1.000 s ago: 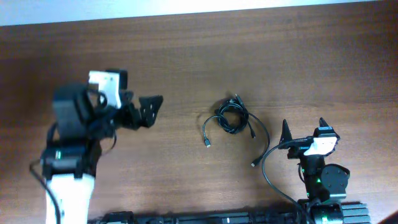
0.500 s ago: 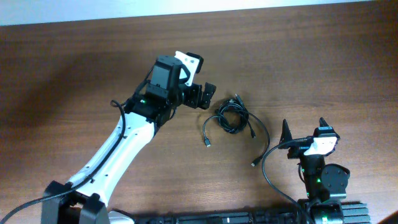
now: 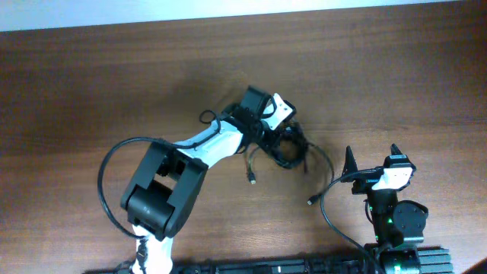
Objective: Untangle cables
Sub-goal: 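Reach the left gripper forward and grasp the black cable bundle, then lift the bundle with the left gripper and bring the right gripper toward it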
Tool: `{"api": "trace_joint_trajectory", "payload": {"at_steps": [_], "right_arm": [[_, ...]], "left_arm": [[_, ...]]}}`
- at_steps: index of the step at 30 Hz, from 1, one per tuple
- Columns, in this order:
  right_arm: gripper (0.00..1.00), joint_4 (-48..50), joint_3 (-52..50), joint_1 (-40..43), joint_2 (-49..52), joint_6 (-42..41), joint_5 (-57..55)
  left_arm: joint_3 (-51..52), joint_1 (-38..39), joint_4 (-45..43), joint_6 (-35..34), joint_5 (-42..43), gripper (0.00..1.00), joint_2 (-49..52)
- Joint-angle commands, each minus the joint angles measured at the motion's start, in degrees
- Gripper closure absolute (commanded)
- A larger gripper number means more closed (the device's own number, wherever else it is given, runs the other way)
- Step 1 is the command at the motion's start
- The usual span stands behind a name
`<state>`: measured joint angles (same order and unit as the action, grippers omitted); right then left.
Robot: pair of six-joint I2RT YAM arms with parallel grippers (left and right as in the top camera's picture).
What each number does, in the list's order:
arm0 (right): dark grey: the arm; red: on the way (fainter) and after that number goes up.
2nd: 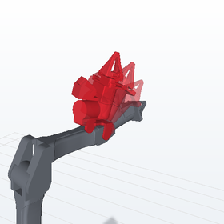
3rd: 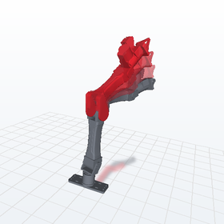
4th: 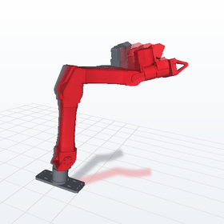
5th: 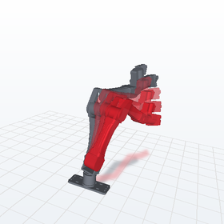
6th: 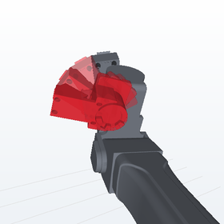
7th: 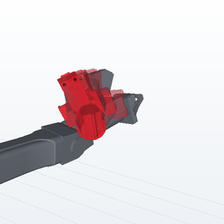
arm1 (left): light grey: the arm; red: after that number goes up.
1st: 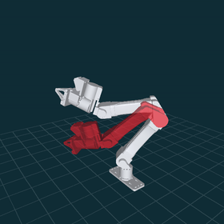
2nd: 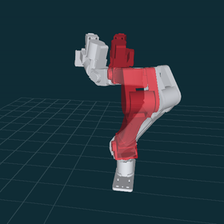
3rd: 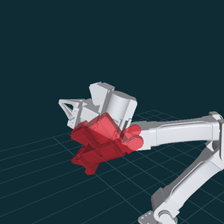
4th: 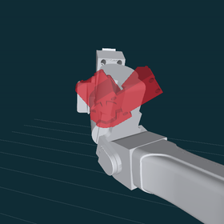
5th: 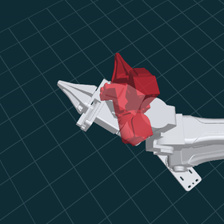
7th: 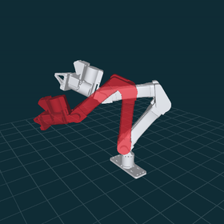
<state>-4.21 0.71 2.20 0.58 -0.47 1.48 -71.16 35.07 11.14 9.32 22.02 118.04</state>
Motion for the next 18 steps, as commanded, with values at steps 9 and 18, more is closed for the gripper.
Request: {"api": "trace_joint_trajectory", "payload": {"at_steps": [9,18], "right_arm": [[0.01,1.51,-0.37,-0.31,0.48,-43.85,24.63],[0.01,-18.95,17.75,-0.31,17.11,-35.67,20.96]], "left_arm": [[-8.39,-9.35,35.34,-31.89,-13.88,0.01,-9.25],[-9.14,-9.35,34.80,-18.99,-20.35,0.50,-6.71]]}}
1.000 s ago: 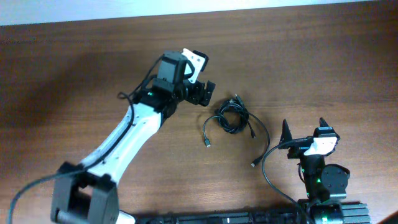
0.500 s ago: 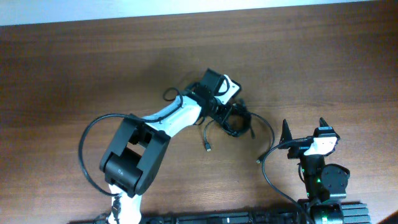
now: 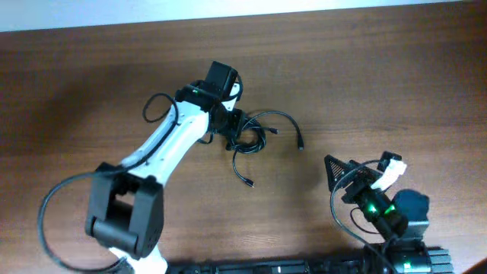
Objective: Untangle cables
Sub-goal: 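Lift the bundle with the left gripper and bring the right gripper toward it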
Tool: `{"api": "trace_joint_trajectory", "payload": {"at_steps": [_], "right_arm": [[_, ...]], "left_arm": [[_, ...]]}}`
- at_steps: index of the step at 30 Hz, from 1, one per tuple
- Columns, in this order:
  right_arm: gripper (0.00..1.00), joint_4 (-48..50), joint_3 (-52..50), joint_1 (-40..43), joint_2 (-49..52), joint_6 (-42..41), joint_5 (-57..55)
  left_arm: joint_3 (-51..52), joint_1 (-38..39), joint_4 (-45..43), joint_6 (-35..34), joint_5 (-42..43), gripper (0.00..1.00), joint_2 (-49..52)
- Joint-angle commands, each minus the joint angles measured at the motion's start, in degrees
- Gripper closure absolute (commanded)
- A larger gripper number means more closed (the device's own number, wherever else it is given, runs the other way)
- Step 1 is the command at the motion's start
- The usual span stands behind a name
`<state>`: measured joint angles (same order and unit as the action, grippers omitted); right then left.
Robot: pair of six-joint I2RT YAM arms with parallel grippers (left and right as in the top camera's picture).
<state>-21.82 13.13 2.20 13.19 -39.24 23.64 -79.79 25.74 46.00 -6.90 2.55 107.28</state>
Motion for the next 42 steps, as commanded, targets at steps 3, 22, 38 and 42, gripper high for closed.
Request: {"api": "trace_joint_trajectory", "payload": {"at_steps": [3,22,38,42], "right_arm": [[0.01,-9.86,20.72,-0.31,28.85,4.33,7.34],[0.33,33.40,22.43,-25.79,55.34,2.75,3.78],[0.96,39.60,22.43,-20.17,65.66,-5.57,7.58],[0.96,45.33,22.43,-20.06,65.66,8.98,23.26]], "left_arm": [[-0.50,0.09,-0.07,-8.76,-0.37,0.57,9.94],[-7.06,-3.48,8.33,35.95,7.06,1.00,-9.62],[-7.06,-13.64,3.28,7.80,29.09,0.44,-17.00],[-7.04,-16.96,6.03,19.65,36.37,0.13,-17.00]]}}
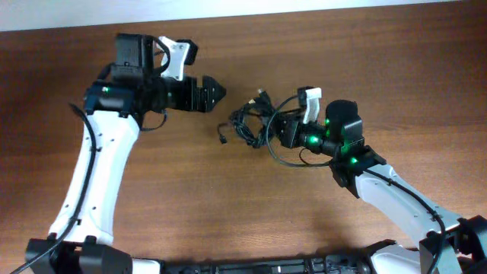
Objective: Untangle cables
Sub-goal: 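Lift the bundle with the left gripper and bring the right gripper toward it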
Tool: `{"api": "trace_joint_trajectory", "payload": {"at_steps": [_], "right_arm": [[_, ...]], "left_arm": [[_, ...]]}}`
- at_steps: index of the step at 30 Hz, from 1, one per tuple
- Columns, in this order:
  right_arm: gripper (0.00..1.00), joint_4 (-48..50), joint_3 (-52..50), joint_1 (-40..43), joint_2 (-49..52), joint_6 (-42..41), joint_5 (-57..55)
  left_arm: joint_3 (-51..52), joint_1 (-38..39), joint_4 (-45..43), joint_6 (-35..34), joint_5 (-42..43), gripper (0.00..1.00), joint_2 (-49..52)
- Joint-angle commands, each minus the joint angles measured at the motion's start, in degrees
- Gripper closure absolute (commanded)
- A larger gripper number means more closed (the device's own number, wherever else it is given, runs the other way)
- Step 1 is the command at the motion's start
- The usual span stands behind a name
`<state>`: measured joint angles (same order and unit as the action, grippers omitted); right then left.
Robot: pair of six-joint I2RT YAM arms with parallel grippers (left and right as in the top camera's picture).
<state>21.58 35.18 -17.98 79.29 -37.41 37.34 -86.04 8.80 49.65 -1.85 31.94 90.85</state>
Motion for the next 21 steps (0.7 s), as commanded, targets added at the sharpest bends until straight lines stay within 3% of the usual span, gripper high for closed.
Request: {"api": "trace_joint_trajectory", "payload": {"at_steps": [1,2,3,4,10,11,12,13,14,15,16,18,20,21], "right_arm": [[0.96,1.86,0.37,0.11,-0.44,7.13,14.12],[0.96,1.88,0.37,0.11,-0.44,7.10,16.68],[0.96,1.86,0.37,0.11,-0.44,6.71,21.64],[0.96,2.12,0.37,0.11,-0.44,3.85,22.21],[0.96,7.82,0.37,0.09,-0.44,-3.61,22.03],[0.96,7.82,0.37,0.11,-0.44,-3.61,22.03],[0.92,7.80,0.37,0.11,-0.44,-3.56,22.01],[0.83,7.80,0.37,0.11,-0.44,-3.56,22.01],[0.58,7.78,0.37,0.11,-0.44,-3.54,21.49],[0.12,7.69,0.37,0.11,-0.44,-3.54,20.02],[0.01,7.56,0.37,0.09,-0.44,-3.58,16.46],[0.01,7.13,0.37,0.00,-0.42,-6.49,10.56],[0.01,4.46,0.35,0.00,-0.42,-9.79,1.51],[0.01,4.61,0.37,-0.11,-0.17,-18.38,-2.62]], "left_arm": [[-0.79,0.98,8.41,37.68,12.83,0.15,-0.57],[-0.79,1.53,10.23,42.88,12.37,0.16,-0.55],[-0.74,2.45,11.34,45.29,10.58,0.33,-0.55],[-0.44,3.08,11.37,45.29,10.29,0.37,-0.55],[2.56,8.04,11.74,45.24,5.27,0.45,-0.22],[2.58,8.81,11.76,45.24,5.22,0.60,0.35],[2.58,9.27,11.50,45.05,4.42,1.00,1.07],[2.58,9.14,10.43,42.99,3.50,1.00,1.07],[2.58,8.76,8.17,38.40,1.57,1.00,1.07],[2.58,7.96,5.38,31.41,-1.49,1.00,1.07],[2.58,5.70,1.73,16.46,-5.49,1.00,1.07],[2.58,4.26,1.11,4.44,-10.45,1.00,1.07],[2.58,4.26,1.20,8.28,-12.48,1.00,1.07],[2.58,4.26,1.64,13.77,-7.89,1.00,1.07]]}}
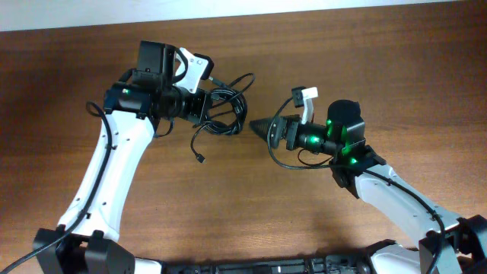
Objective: Untangle cables
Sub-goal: 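Lift the bundle with the left gripper and bring the right gripper toward it, then grasp a cable strand with the right gripper and pull apart from left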
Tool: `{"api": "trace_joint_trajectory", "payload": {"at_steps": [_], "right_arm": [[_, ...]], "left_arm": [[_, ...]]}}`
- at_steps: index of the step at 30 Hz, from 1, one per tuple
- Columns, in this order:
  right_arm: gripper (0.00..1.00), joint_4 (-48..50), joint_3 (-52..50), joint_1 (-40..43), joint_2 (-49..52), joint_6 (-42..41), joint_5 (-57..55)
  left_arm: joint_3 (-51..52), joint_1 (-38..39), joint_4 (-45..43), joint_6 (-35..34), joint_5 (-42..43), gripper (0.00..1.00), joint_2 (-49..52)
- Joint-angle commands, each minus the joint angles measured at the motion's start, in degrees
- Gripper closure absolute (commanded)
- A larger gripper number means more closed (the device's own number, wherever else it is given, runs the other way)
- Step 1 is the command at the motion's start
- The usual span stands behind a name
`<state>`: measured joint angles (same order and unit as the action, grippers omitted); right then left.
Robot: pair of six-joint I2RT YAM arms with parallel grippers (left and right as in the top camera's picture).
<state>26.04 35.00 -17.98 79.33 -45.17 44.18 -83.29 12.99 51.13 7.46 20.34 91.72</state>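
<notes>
A black cable bundle (227, 106) of tangled loops hangs at the tip of my left gripper (207, 105), which is shut on it; the loops hide the fingertips. One loose end with a plug (200, 158) trails down onto the table. Another loop arcs up to the right (245, 78). My right gripper (256, 126) points left, just right of and below the bundle. It is apart from the bundle, its fingers drawn to a point with nothing between them.
The brown wooden table (251, 213) runs to a pale edge at the back. My right arm's own black cable (293, 163) loops under its wrist. Both arms' bases stand at the front edge.
The bundle was at my right gripper's tip, with the left gripper empty and apart. Now the left gripper holds it further left and the right gripper is off it.
First my left gripper was in the tangle at mid-table while the right arm stayed folded at the front. Then the left gripper had the cables further left. Later the right gripper was on the bundle with the left one clear of it. Now the left one holds the bundle.
</notes>
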Motion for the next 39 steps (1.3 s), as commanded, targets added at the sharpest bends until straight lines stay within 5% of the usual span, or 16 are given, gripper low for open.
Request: {"api": "trace_joint_trajectory", "payload": {"at_steps": [1,2,3,8,9,10,12,16,18,20,25,30,34,35,37,39], "right_arm": [[0.01,1.86,0.55,-0.39,-0.09,-15.04,-11.89],[0.05,3.32,0.55,-0.98,-0.09,-16.79,-14.23],[0.21,4.35,0.55,-1.73,-0.09,-19.04,-16.98],[0.51,6.03,0.57,-4.46,-0.09,-25.83,-27.17],[0.75,10.12,0.57,-4.46,-0.09,-25.81,-27.98],[0.78,13.11,0.59,-4.46,-0.09,-25.62,-30.14],[0.40,13.14,0.59,-4.52,-0.09,-25.66,-27.02],[0.40,9.44,0.59,-5.01,0.59,-33.00,-25.20],[0.96,13.40,0.59,-4.66,2.69,-29.33,-30.10],[0.96,21.20,0.66,-4.39,1.81,1.44,-28.72],[0.96,2.60,4.61,-10.62,-7.50,19.50,-22.03],[0.96,-7.30,4.59,-19.85,-5.22,19.58,-38.84],[0.95,-8.70,4.59,-19.89,4.22,14.51,-38.45],[0.86,-8.61,4.61,-19.89,4.63,14.45,-38.47],[0.37,-8.37,4.68,-18.75,-0.68,14.43,-38.27],[0.04,-13.64,4.68,-15.39,-12.96,14.21,-34.16]], "left_arm": [[-0.17,0.28,1.03,8.61,7.54,1.00,0.20],[-0.17,0.48,1.22,9.14,8.00,1.00,0.20],[-0.17,0.57,1.33,9.14,8.02,1.00,0.20],[-0.17,0.61,3.48,9.14,16.48,1.00,0.20],[-0.17,0.61,4.68,9.14,16.52,1.00,0.20],[-0.17,0.61,5.99,9.16,16.55,1.00,0.20],[-0.17,0.61,6.12,9.38,16.11,1.00,0.20],[-0.17,0.92,4.98,9.38,15.98,1.00,0.20],[-0.17,3.04,5.31,9.35,14.97,1.00,0.20],[-0.15,2.86,5.03,4.74,5.73,1.00,0.20],[-0.15,2.95,1.14,-12.57,-2.99,1.00,0.20],[-0.15,8.28,0.81,-14.29,-1.73,1.00,0.20],[-0.26,5.11,0.17,-14.27,11.87,1.00,-1.01],[-0.26,3.96,-0.61,-14.21,17.27,1.00,-1.01],[-0.26,2.01,-1.22,-17.53,10.54,1.00,-0.98],[-0.26,-1.14,-1.81,-34.42,0.26,1.00,-0.98]]}}
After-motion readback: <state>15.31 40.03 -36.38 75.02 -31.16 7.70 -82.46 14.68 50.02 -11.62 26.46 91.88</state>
